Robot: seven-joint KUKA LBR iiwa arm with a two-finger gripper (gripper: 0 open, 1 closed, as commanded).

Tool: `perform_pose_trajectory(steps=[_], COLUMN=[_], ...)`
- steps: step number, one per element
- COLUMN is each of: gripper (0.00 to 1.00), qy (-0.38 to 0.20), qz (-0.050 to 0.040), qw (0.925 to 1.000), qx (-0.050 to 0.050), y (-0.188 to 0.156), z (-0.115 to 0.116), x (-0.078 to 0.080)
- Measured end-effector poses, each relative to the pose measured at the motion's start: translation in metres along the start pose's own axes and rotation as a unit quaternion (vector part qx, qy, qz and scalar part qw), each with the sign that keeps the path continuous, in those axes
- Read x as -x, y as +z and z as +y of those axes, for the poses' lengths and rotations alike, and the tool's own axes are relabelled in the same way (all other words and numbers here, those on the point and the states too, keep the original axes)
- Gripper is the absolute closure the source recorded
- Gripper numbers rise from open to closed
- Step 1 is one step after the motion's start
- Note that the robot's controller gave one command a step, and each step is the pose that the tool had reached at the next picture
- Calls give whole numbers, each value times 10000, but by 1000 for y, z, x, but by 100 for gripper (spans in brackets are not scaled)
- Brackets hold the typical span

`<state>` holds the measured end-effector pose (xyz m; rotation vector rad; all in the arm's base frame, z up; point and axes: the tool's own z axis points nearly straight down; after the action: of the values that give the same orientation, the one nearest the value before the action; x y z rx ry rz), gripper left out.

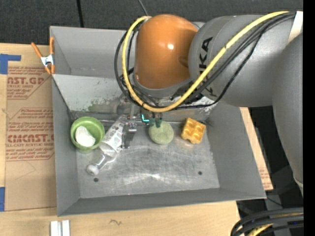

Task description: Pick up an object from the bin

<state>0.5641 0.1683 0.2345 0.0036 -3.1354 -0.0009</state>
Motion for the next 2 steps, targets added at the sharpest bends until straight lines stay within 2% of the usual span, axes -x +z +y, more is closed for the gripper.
perform_pose_trajectory(steps=[1,2], gripper=[0,0], qy=[8,-508], qz=[-38,-59], qw=[10000,9987], qx=[5,1], y=[-4,41], z=[-1,-10], x=[2,9])
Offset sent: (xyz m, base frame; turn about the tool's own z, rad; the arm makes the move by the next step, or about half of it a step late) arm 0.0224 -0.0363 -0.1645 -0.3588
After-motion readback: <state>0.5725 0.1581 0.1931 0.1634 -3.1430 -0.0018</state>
